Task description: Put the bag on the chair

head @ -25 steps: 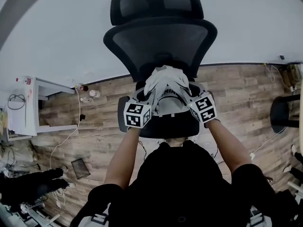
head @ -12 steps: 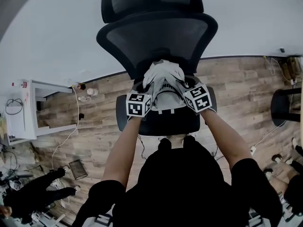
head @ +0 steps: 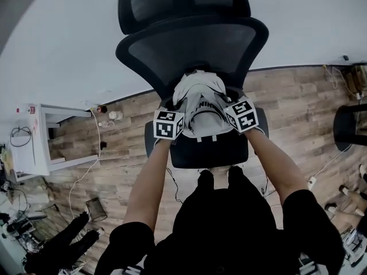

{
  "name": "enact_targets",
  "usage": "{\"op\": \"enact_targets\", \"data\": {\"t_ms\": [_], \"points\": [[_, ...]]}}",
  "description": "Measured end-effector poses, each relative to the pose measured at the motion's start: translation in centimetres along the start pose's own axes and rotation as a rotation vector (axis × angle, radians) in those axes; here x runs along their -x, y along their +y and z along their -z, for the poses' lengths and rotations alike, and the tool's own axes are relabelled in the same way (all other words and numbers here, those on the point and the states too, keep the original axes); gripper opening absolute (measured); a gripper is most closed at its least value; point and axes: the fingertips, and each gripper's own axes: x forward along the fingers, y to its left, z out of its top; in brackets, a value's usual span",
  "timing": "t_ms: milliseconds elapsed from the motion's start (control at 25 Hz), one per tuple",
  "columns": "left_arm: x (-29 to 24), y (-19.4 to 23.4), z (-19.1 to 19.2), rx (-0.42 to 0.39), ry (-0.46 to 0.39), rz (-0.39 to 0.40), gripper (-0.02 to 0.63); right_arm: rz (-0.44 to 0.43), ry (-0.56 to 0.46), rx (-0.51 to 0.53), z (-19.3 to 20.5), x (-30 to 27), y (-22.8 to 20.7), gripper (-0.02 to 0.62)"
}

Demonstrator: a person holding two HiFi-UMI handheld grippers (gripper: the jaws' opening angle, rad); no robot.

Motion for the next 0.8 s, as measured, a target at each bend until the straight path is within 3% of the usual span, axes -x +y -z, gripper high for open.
{"op": "enact_targets", "data": {"t_ms": [280, 560, 680, 800], "points": [[-1.4, 0.6, -0.6, -0.009, 0.005, -0.024, 0.104, 0.047, -0.003, -0.012, -0.2, -1.2, -1.0, 0.129], [-1.8, 1.1, -0.9, -0.056, 0.006, -0.080, 0.112, 0.040, -0.019, 0.067, -0.6, -1.7, -1.4, 0.137], [-1.3, 0.8, -0.5, -0.062, -0.008, -0.081, 0.151, 0.024, -0.008, 0.113, -0.1, -1.1, -0.8, 0.193], [-0.2, 0.1, 0.1, -0.038, -0.027, -0.054, 0.249, -0.009, -0.001, 0.154, 0.3, -0.4, 0.6, 0.226]]}}
